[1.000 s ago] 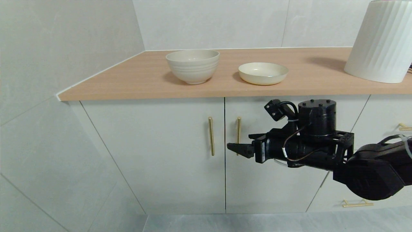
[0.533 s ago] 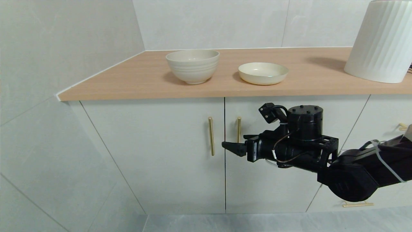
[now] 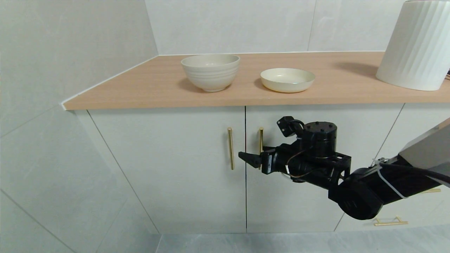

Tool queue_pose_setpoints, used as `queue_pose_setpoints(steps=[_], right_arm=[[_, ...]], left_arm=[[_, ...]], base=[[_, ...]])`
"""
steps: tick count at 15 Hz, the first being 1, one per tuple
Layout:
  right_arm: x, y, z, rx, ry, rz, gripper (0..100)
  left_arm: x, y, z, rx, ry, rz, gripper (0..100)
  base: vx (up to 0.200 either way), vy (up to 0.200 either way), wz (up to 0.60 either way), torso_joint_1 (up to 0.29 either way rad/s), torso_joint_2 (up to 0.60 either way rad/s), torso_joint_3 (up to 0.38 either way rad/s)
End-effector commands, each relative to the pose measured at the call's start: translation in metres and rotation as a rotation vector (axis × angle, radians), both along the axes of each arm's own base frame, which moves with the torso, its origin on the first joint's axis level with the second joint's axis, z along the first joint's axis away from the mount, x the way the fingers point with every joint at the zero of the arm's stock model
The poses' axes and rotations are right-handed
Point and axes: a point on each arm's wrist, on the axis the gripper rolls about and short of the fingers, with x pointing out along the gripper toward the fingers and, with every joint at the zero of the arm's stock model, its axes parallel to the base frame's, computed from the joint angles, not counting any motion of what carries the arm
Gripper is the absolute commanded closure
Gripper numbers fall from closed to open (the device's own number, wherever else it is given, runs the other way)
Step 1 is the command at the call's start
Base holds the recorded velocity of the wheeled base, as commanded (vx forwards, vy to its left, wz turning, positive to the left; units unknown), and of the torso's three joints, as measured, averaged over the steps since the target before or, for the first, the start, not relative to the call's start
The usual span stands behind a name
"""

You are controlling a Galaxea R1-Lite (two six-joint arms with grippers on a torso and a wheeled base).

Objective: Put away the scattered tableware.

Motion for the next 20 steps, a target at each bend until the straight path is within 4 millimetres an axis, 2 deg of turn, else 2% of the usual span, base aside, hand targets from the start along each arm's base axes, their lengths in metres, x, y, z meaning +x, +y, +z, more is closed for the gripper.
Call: queue_pose_setpoints(steps=[1, 6, 10, 13, 16, 20], right_arm=[[-0.001, 0.004, -0.002, 0.031, 0.038, 0.006, 0], [-0.004, 0.010, 0.000, 0.074, 0.071, 0.021, 0], [-0.017, 0.007, 0.005, 0.107, 0.118, 0.097, 0], [-0.033, -0.003, 0.008, 0.106, 0.147, 0.203, 0], [-0.060, -0.012, 0.013, 0.101, 0.150, 0.245, 0], [-0.083, -0.015, 0.010, 0.118, 0.119, 0.288, 0]], left_arm=[[0.000, 0.000, 0.000, 0.000, 0.000, 0.002, 0], [0.000, 0.000, 0.000, 0.000, 0.000, 0.001, 0], [0.000, 0.000, 0.000, 0.000, 0.000, 0.001, 0], [0.000, 0.000, 0.000, 0.000, 0.000, 0.001, 0], [0.000, 0.000, 0.000, 0.000, 0.000, 0.001, 0], [0.000, 0.000, 0.000, 0.000, 0.000, 0.001, 0]], base=[[0.000, 0.000, 0.00, 0.000, 0.00, 0.000], [0.000, 0.000, 0.00, 0.000, 0.00, 0.000], [0.000, 0.000, 0.00, 0.000, 0.00, 0.000], [0.000, 0.000, 0.00, 0.000, 0.00, 0.000], [0.000, 0.000, 0.00, 0.000, 0.00, 0.000], [0.000, 0.000, 0.00, 0.000, 0.00, 0.000]])
